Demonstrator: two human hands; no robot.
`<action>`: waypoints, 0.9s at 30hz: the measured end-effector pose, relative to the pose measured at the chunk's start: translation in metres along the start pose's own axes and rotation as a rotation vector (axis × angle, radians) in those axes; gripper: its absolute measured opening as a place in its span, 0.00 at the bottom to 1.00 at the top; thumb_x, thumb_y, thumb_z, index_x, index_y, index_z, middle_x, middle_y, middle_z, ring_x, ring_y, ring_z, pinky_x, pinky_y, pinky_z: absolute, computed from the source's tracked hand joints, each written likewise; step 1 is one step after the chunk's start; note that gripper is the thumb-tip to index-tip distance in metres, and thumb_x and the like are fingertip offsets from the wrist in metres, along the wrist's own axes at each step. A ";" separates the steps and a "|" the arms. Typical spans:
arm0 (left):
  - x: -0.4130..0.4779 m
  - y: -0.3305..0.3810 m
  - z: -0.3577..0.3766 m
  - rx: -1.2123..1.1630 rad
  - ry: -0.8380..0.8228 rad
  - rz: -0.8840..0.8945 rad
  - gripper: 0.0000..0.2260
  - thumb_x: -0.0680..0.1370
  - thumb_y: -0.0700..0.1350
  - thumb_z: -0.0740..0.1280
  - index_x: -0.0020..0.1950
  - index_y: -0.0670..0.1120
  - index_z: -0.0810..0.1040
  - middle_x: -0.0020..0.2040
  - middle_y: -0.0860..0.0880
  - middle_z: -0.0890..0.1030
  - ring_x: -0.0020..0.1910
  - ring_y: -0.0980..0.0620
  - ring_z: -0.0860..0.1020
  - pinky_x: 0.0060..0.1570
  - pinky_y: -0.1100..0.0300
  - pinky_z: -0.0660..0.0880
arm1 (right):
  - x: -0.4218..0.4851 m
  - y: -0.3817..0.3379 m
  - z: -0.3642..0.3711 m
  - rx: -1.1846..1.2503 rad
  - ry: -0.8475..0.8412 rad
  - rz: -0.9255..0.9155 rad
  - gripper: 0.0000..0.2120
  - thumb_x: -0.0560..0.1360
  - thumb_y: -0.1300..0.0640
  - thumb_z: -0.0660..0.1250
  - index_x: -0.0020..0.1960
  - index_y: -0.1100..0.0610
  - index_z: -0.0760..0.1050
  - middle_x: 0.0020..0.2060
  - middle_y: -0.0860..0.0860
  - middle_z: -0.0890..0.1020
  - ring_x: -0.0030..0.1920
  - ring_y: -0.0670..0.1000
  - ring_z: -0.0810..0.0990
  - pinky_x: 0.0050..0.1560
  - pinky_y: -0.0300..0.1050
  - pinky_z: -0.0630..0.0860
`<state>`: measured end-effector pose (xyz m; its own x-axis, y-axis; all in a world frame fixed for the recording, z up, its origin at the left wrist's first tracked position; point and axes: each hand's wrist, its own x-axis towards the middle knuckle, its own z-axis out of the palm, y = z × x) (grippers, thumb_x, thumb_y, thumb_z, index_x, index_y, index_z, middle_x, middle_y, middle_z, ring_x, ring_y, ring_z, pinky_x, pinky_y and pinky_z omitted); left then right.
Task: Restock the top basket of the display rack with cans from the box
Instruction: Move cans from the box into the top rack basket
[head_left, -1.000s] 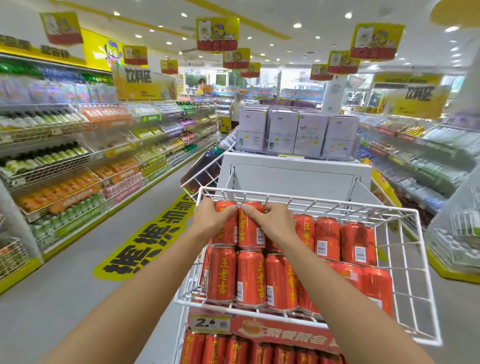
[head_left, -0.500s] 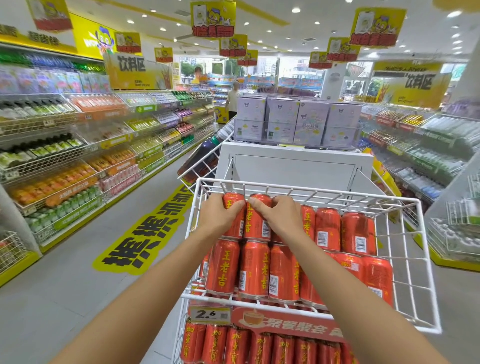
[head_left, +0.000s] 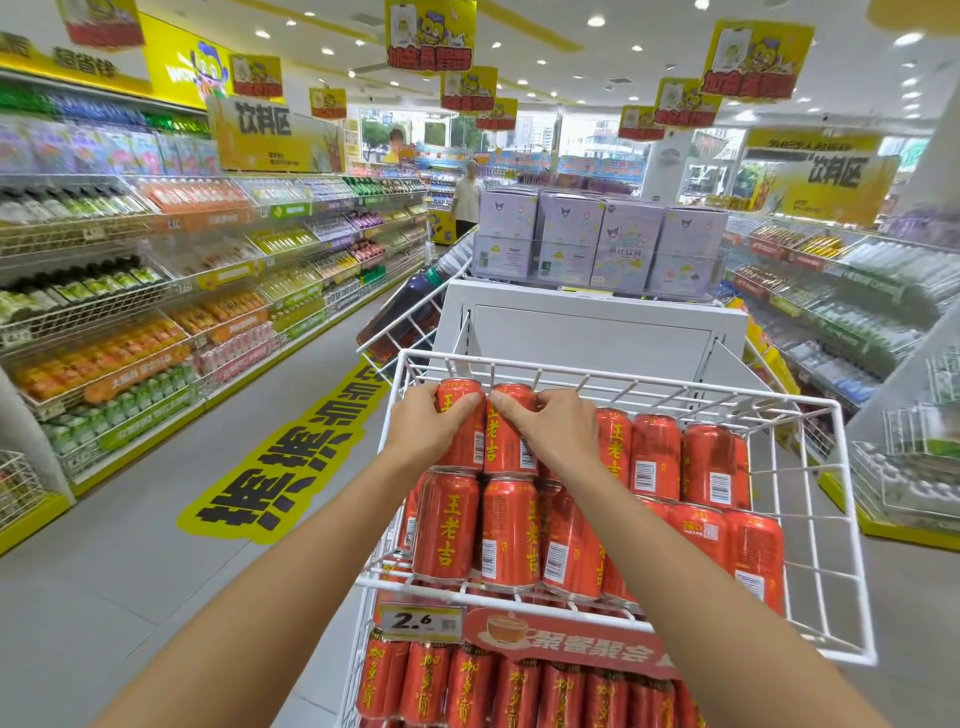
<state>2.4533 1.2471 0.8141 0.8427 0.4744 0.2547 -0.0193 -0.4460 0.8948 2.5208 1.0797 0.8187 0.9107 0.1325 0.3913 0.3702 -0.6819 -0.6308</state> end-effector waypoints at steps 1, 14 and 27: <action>0.001 0.000 -0.001 0.006 -0.010 -0.005 0.13 0.76 0.56 0.73 0.50 0.47 0.84 0.43 0.49 0.87 0.44 0.49 0.85 0.50 0.47 0.83 | 0.000 0.000 0.000 -0.002 -0.003 0.005 0.38 0.64 0.17 0.63 0.38 0.54 0.81 0.36 0.51 0.84 0.46 0.57 0.83 0.49 0.53 0.80; 0.001 0.004 -0.010 -0.002 -0.150 -0.019 0.22 0.69 0.65 0.70 0.53 0.51 0.82 0.44 0.50 0.87 0.44 0.49 0.86 0.49 0.45 0.84 | 0.001 0.001 0.001 0.085 -0.052 0.073 0.34 0.68 0.23 0.67 0.39 0.56 0.82 0.35 0.50 0.84 0.41 0.53 0.83 0.42 0.47 0.75; -0.002 0.005 -0.010 -0.006 -0.140 -0.060 0.27 0.65 0.68 0.70 0.55 0.50 0.81 0.47 0.49 0.86 0.46 0.48 0.85 0.49 0.45 0.84 | -0.002 -0.003 -0.008 0.062 -0.122 0.089 0.40 0.61 0.18 0.61 0.42 0.56 0.82 0.40 0.51 0.85 0.46 0.56 0.83 0.51 0.53 0.81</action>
<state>2.4461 1.2508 0.8217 0.9092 0.3895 0.1474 0.0305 -0.4153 0.9092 2.5165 1.0756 0.8255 0.9544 0.1628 0.2501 0.2945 -0.6494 -0.7011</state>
